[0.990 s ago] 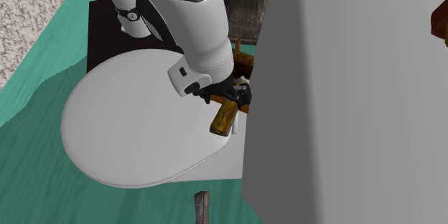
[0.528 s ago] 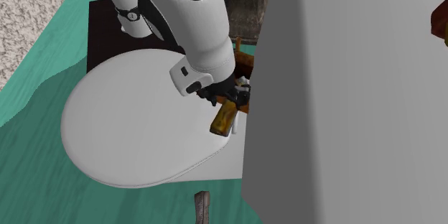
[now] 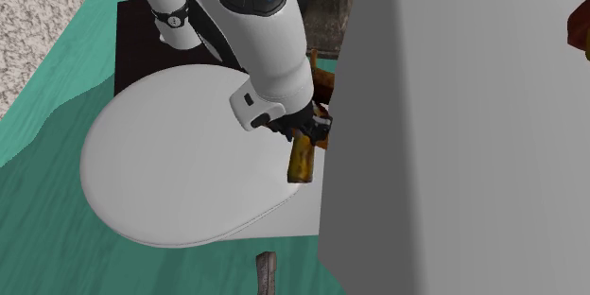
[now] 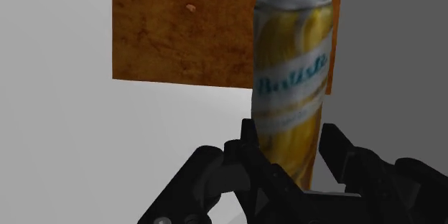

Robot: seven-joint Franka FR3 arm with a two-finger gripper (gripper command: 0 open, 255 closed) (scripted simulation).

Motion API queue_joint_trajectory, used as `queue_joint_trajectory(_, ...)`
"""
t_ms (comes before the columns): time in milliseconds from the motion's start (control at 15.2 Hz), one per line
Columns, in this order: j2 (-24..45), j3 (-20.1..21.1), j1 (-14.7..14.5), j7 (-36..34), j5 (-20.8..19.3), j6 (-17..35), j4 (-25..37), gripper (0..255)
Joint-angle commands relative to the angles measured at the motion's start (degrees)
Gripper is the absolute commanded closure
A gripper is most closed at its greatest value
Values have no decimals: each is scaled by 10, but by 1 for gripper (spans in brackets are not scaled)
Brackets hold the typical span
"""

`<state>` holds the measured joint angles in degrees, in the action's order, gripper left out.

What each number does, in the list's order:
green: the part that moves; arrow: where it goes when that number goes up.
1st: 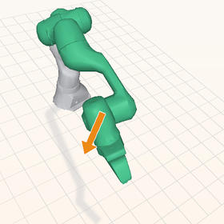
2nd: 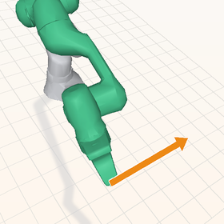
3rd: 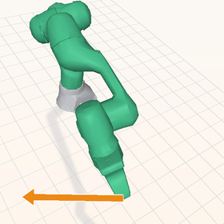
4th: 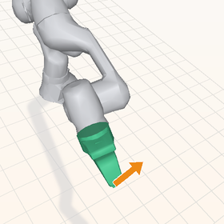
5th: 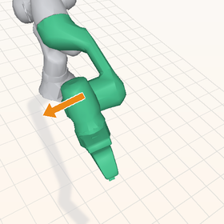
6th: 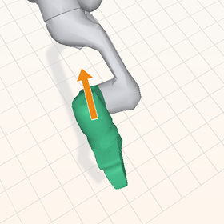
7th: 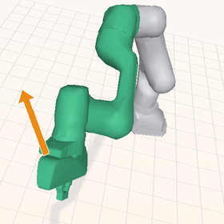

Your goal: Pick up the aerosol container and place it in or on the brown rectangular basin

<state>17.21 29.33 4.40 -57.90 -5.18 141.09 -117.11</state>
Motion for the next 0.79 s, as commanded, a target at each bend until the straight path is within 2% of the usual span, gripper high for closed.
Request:
queue_joint_trajectory(0, 16, 0, -5, 1, -6, 21, -19, 255)
queue_joint_trajectory(726, -40, 17, 9, 22, 33, -52, 5, 255)
